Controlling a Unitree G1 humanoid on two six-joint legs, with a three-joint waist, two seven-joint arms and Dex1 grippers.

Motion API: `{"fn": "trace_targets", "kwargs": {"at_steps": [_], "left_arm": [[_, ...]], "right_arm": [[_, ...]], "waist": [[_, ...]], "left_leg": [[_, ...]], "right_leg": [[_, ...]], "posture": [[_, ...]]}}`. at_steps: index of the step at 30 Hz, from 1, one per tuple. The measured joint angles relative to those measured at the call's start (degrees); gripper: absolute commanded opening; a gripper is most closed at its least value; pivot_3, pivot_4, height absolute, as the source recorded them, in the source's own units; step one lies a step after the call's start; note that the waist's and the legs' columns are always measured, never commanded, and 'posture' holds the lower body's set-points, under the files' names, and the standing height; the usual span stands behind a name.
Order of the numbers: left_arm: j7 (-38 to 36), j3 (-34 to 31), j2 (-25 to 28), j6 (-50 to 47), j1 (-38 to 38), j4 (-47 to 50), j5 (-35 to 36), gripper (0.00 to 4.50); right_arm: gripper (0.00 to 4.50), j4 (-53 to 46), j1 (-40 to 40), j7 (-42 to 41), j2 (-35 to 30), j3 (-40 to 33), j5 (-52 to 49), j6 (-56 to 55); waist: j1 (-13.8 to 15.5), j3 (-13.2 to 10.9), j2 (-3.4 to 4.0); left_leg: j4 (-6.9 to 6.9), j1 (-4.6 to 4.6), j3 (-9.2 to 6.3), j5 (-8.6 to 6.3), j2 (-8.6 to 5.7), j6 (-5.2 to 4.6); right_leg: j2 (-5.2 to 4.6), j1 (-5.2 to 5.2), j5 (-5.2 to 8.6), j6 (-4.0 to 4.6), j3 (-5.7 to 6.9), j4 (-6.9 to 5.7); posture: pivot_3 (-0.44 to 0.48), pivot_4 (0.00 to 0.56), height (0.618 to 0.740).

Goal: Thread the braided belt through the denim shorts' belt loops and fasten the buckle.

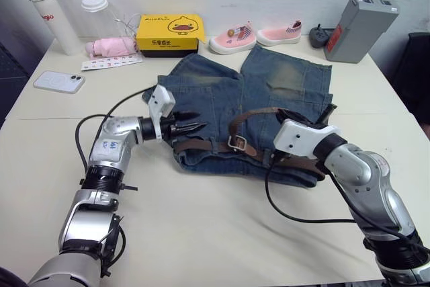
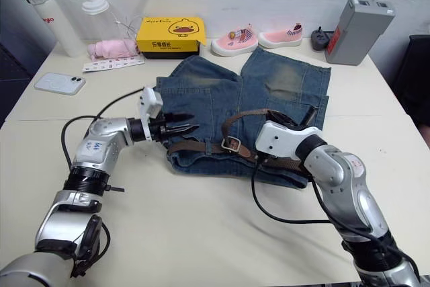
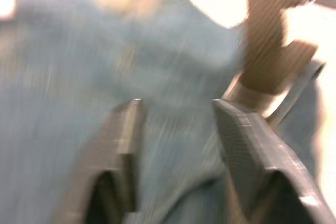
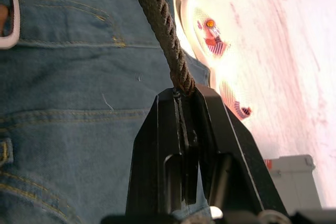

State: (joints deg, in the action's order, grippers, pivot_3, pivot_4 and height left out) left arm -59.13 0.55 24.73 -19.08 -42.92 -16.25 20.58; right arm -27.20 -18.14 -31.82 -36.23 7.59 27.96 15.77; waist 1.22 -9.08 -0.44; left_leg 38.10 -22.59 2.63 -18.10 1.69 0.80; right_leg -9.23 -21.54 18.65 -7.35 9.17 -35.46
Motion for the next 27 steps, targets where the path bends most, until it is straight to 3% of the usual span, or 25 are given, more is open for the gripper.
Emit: {"fn": "trace_targets", "kwargs": {"at_steps": [3, 6, 12, 16, 19, 24, 27], "left_arm": [[1.8, 1.3, -2.8, -3.3, 1.3, 9.9, 1.9, 3.13], [6.4, 4.0, -7.0, -3.0, 3.1, 13.1, 0.1, 3.13], [14.5, 6.7, -11.1, 5.8, 2.4, 8.0, -7.6, 3.13], [16.2, 7.6, -11.5, 10.1, 2.2, 4.4, -10.6, 3.13], [17.0, 7.9, -11.8, 12.5, 2.2, 2.7, -12.2, 2.39], [17.1, 8.4, -12.2, 14.2, 2.2, 2.4, -13.0, 0.13], [17.1, 8.4, -12.3, 14.2, 2.3, 2.5, -13.1, 0.06]], "right_arm": [[0.00, 0.0, -0.9, -0.4, 0.4, 1.6, 1.0, 0.6], [0.00, 0.0, -1.2, -0.7, 0.6, 2.8, 1.9, 0.6], [0.00, 0.0, -1.7, -1.0, 1.1, 3.3, 2.5, 0.7], [0.00, 0.0, -1.8, -1.3, 1.3, 3.3, 2.5, 0.7], [0.00, 0.0, -1.8, -1.5, 1.4, 3.3, 2.5, 0.7], [0.00, -0.2, -1.7, -1.7, 1.7, 3.2, 2.5, 1.3], [0.00, -0.5, -1.8, -1.8, 1.8, 3.1, 2.5, 1.8]], "waist": [[0.0, 0.0, 0.00], [0.1, 0.0, -0.02], [0.1, 0.0, -0.04], [0.1, 0.0, -0.04], [0.1, 0.0, -0.05], [0.1, 0.0, -0.05], [0.1, 0.0, -0.05]], "left_leg": [[0.01, 0.05, 0.01, -0.01, -0.02, -0.01], [0.05, 0.04, 0.05, -0.01, -0.03, -0.03], [0.05, 0.07, 0.17, -0.02, -0.02, -0.03], [0.05, 0.07, 0.19, -0.02, -0.02, -0.04], [0.06, 0.06, 0.20, -0.02, -0.02, -0.04], [0.08, 0.06, 0.20, -0.03, -0.02, -0.05], [0.08, 0.06, 0.20, -0.03, -0.02, -0.05]], "right_leg": [[-0.02, 0.02, 0.00, 0.00, 0.00, -0.05], [-0.03, 0.02, 0.00, 0.00, 0.00, -0.05], [-0.03, 0.00, 0.02, 0.04, 0.01, -0.05], [-0.03, -0.03, 0.03, 0.05, 0.02, -0.05], [-0.05, -0.03, 0.03, 0.05, 0.02, -0.05], [-0.05, -0.03, 0.03, 0.05, 0.03, -0.06], [-0.05, -0.03, 0.03, 0.05, 0.03, -0.06]], "posture": [[0.000, 0.150, 0.683], [0.000, 0.150, 0.683], [0.000, 0.150, 0.683], [0.000, 0.150, 0.683], [0.000, 0.150, 0.683], [0.000, 0.150, 0.683], [0.000, 0.150, 0.683]]}}
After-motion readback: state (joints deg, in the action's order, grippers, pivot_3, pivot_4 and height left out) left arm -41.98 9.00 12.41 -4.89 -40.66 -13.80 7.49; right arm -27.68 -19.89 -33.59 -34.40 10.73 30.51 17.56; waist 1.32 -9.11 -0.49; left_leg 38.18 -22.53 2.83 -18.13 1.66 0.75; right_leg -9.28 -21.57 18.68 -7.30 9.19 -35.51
